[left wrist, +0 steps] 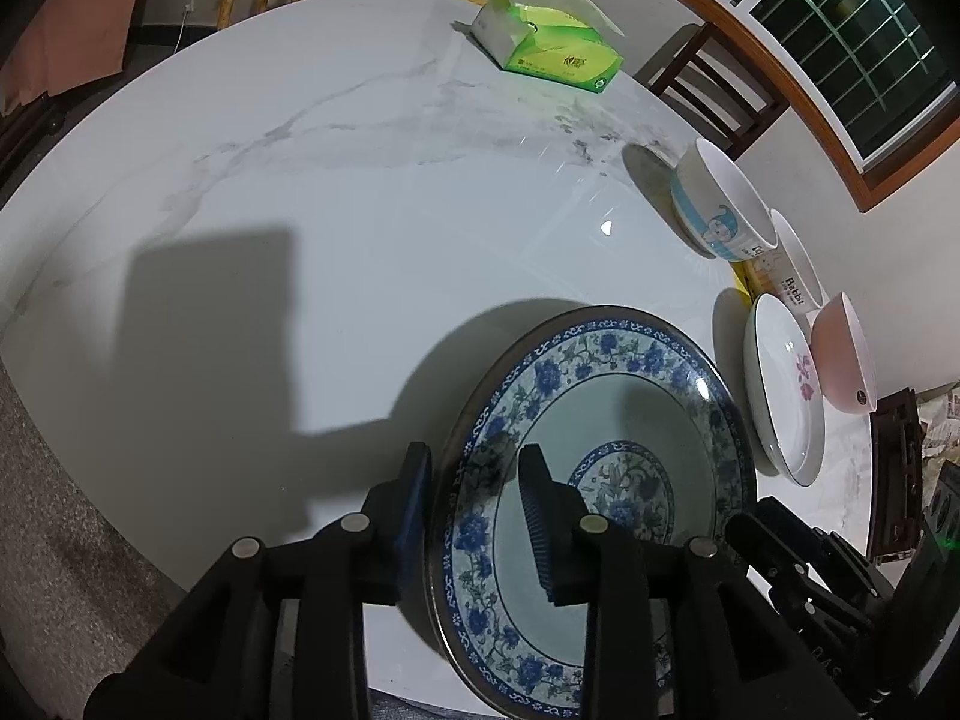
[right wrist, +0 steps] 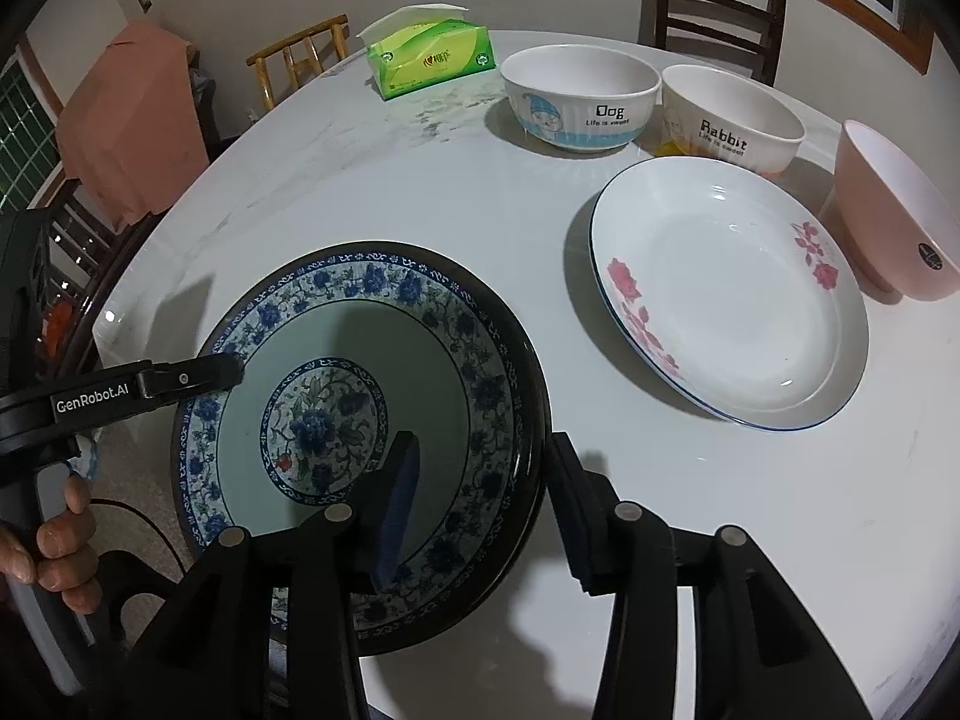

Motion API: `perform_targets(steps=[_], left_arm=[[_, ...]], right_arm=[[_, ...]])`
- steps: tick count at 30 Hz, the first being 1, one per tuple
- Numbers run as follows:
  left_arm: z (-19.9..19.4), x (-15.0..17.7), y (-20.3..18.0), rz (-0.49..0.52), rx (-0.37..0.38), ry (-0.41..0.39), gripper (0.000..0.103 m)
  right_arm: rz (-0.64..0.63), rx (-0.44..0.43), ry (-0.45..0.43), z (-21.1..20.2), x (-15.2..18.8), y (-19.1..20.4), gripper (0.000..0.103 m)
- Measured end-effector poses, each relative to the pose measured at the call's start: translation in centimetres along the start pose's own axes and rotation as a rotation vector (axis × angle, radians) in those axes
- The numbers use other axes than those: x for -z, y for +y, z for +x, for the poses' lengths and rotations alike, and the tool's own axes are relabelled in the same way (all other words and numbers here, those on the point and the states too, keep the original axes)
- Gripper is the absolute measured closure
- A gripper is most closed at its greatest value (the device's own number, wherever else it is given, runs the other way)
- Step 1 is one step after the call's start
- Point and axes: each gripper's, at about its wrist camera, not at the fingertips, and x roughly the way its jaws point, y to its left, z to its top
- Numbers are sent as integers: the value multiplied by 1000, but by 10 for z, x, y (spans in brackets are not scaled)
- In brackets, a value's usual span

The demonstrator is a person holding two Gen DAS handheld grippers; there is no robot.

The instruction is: Organize plates and bowls

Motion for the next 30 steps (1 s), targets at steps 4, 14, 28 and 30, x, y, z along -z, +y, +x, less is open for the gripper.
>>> perform_targets(steps=[4,14,28,30], left_arm=[[-2,0,0,1,2,-7,71],[-19,-7,-10,25,-6,-79,67],[-14,-8,-80,135,65,-90,60],[-11,-9,-94,154,92,-79,60]], right_arm=[[16,-18,-5,-1,0,-2,61],[89,-93,-32,-7,5,-20,61],[244,-63,-145,-34,22,-86,61],[274,-52,-154,-37,25,-98,61]])
